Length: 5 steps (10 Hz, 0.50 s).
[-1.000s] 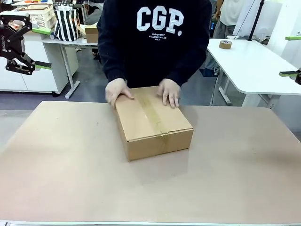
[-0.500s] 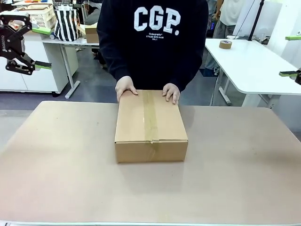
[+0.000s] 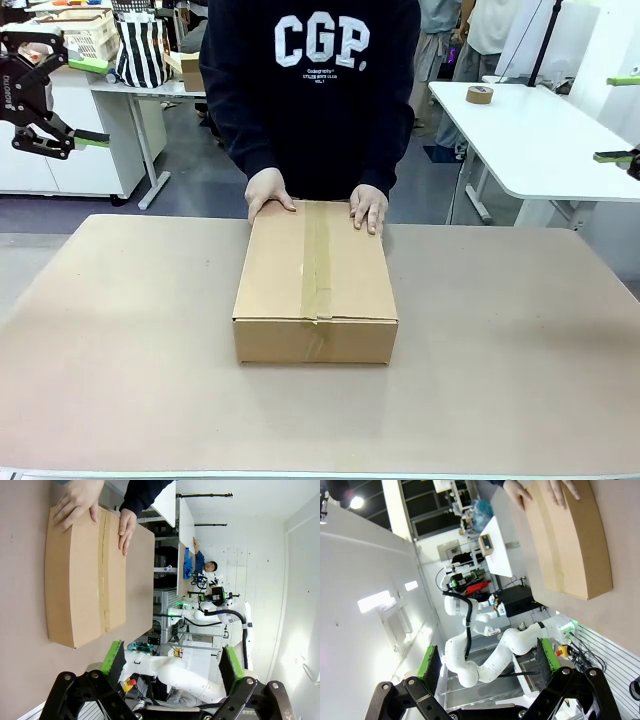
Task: Pack the gift set into the box.
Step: Press and hold the closed box until the human finishes sealing it.
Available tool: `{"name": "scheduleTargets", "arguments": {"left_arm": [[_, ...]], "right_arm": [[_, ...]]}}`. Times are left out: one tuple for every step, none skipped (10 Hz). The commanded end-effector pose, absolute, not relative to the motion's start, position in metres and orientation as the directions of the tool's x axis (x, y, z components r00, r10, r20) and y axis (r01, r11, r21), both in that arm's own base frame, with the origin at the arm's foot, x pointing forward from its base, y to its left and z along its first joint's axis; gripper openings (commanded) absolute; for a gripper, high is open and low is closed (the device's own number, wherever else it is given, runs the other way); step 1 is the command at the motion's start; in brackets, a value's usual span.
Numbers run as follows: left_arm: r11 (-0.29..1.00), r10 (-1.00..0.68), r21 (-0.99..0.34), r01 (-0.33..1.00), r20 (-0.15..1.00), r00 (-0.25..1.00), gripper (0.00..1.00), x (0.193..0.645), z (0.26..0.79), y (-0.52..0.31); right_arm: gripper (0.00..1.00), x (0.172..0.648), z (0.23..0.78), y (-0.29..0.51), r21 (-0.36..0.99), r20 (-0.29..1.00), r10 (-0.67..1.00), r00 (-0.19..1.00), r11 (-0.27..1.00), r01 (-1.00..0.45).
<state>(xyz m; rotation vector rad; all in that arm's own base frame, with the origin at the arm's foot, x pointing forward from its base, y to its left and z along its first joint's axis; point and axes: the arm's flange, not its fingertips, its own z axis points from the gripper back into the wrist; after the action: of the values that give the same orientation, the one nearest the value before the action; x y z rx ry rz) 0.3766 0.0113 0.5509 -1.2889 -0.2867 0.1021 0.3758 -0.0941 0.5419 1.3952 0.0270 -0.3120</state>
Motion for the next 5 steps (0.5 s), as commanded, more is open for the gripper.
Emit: {"name": "scheduleTargets", "arguments": {"left_arm": [[0.257,0.241,-0.962,0.090,0.154,0.958,1.00,0.3761,0.5513,0.0089],[0.257,0.241,-0.962,0.090,0.154,0.958,1.00,0.3761,0.5513,0.0089],[0.257,0.241,-0.962,0.090,0.154,0.958,1.00,0.3761,0.5513,0.0089],[0.257,0.241,-0.962,0.090,0.154,0.958,1.00,0.3761,0.5513,0.0089],[0.257,0.241,-0.962,0.090,0.154,0.958,1.00,0.3761,0.5513,0.0089]], "right_arm": [[1.00,0.3772,0.5458,-0.0919,0.967,-0.207,-0.201,0.957,0.109,0.232],[1.00,0.3772,0.5458,-0.0919,0.967,-0.207,-0.201,0.957,0.109,0.232],[1.00,0.3772,0.5458,-0.0919,0.967,-0.207,-0.201,0.957,0.109,0.232],[1.00,0.3772,0.5458,-0.0919,0.967,-0.207,-0.201,0.957,0.109,0.232],[1.00,0.3772,0.5458,-0.0919,0.967,-0.207,-0.201,0.957,0.109,0.232]]}}
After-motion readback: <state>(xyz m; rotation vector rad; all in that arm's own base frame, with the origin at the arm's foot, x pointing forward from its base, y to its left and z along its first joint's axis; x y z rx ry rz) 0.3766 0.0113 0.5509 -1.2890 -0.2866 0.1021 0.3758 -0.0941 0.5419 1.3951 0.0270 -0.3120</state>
